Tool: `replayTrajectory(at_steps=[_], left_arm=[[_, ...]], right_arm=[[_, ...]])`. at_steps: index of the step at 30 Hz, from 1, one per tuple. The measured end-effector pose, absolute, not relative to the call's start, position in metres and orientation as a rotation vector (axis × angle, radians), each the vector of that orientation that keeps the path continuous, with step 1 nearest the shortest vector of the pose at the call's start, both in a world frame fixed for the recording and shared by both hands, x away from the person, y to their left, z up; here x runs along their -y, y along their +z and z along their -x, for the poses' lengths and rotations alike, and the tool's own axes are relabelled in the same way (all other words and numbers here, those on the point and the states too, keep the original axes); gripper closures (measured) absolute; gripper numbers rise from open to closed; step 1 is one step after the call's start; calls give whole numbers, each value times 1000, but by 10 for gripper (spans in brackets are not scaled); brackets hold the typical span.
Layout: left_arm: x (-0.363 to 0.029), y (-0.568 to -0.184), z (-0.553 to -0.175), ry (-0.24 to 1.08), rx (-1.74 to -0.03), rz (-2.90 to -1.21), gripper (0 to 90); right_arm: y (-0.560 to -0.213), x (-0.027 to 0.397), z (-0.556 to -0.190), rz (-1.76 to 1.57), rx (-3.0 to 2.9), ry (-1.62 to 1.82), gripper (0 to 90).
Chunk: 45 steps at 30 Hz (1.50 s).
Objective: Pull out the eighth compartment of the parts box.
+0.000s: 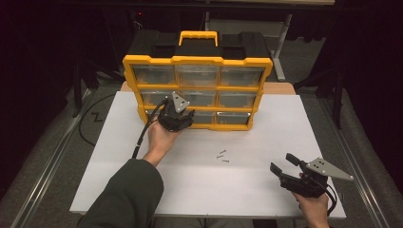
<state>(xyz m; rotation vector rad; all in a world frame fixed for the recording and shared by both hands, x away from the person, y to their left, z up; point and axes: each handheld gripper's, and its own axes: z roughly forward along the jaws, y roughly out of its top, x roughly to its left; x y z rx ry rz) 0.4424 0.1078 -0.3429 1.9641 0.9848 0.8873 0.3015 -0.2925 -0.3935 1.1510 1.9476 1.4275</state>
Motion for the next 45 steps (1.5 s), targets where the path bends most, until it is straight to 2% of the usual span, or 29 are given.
replayTrajectory(at_steps=[45], left_arm=[[-95, -346, -437, 1189, -691, -2231, 473]], right_arm=[[-396, 291, -303, -1162, -1970, 1413, 271]])
